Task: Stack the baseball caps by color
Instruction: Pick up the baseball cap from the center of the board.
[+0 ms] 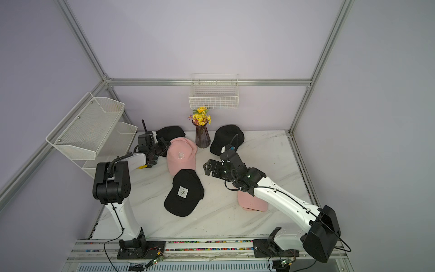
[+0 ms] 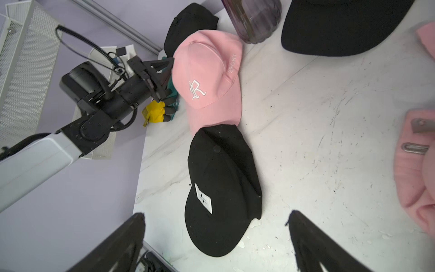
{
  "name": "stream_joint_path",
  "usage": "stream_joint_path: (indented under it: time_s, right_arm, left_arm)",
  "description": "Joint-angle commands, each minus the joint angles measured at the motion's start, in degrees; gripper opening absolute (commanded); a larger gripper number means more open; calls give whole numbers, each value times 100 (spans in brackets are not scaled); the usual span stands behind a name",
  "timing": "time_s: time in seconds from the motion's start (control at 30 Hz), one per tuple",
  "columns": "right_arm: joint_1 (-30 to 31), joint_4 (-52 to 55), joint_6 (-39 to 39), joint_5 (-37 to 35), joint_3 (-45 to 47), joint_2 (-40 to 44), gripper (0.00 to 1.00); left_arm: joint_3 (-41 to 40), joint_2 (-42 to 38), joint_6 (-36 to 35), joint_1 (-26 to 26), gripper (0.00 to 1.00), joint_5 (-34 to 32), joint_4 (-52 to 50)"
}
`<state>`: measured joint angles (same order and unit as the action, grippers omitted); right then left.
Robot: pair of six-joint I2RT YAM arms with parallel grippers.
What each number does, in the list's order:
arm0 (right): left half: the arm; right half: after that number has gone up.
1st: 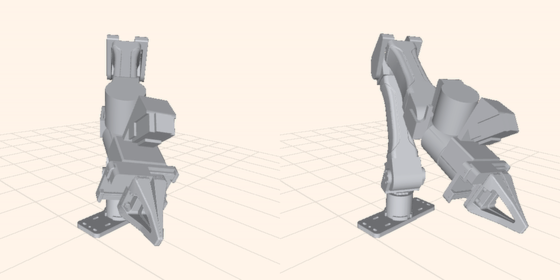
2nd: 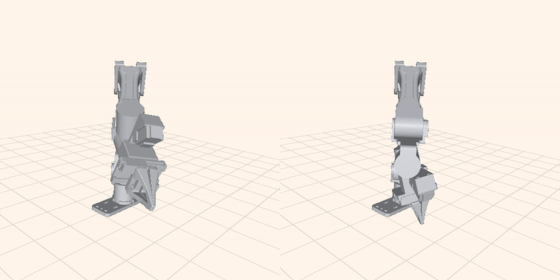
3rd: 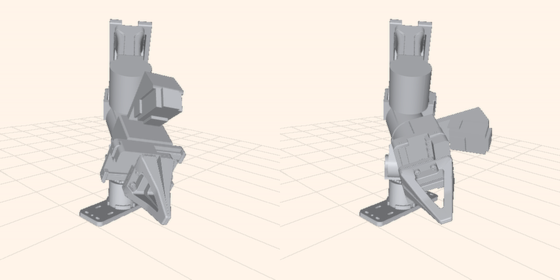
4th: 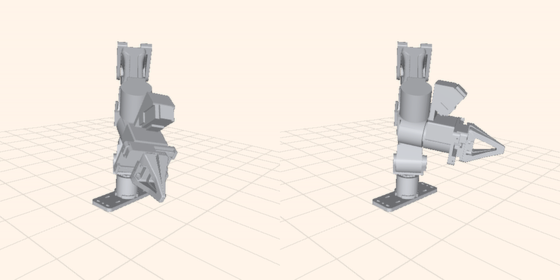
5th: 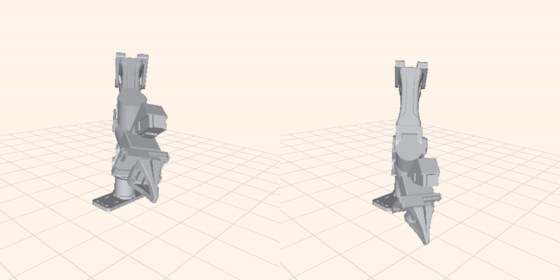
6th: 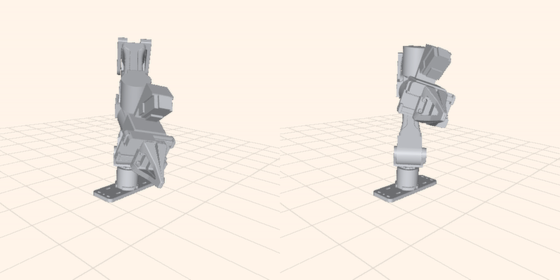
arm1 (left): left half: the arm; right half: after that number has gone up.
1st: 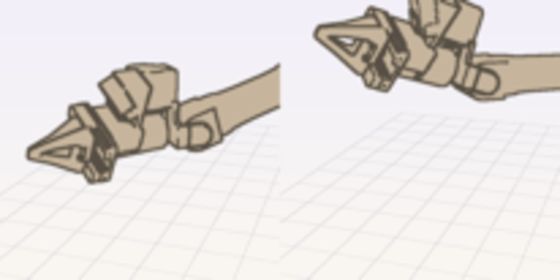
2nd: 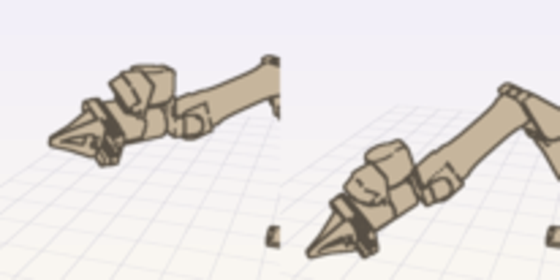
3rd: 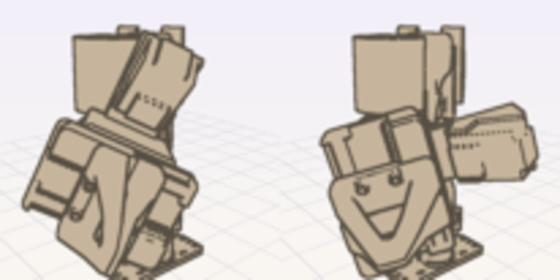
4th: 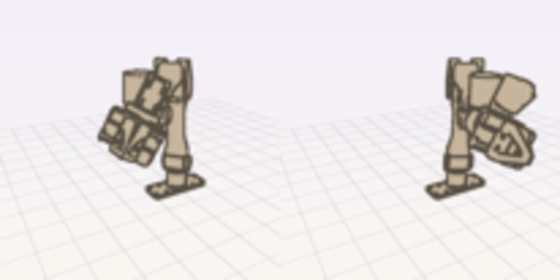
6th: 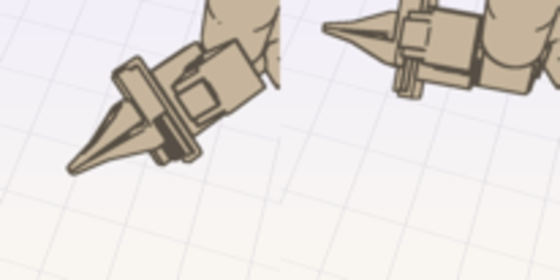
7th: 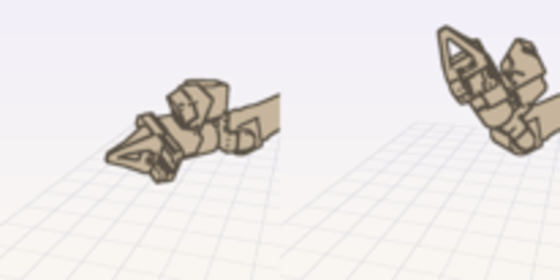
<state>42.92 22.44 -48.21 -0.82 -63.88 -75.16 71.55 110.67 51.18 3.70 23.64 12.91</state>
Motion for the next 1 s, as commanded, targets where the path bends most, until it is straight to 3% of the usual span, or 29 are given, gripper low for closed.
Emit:
stream_joint_path:
  time_s: [0.0,0.23,0.5,0.7,0.77,0.87,0.97]
  right_arm:
    - [41,-468,-83,-394,-195,-220,97]
    - [387,-1099,267,-443,-642,-1149,97]
    - [471,-2019,1318,195,-710,-1764,97]
    - [653,-2374,1414,711,-1019,-2406,97]
    - [810,-2363,1869,451,-1145,-2523,97]
    - [1017,-2895,3292,-275,-878,-2591,97]
    - [1099,-4423,4836,-554,-82,-2561,97]
  left_arm:
    - [-229,-715,1383,-1,0,-81,1286]
    - [-952,-1632,2660,-112,0,-489,1863]
    - [-1085,-2342,3017,-429,0,-777,1652]
    - [-1069,-2576,3378,-668,0,-1022,1581]
    - [-1037,-2587,3518,-749,0,-1048,1576]
    - [-897,-2560,3561,-884,0,-1038,1523]
    - [-766,-2557,3566,-993,0,-1028,1475]
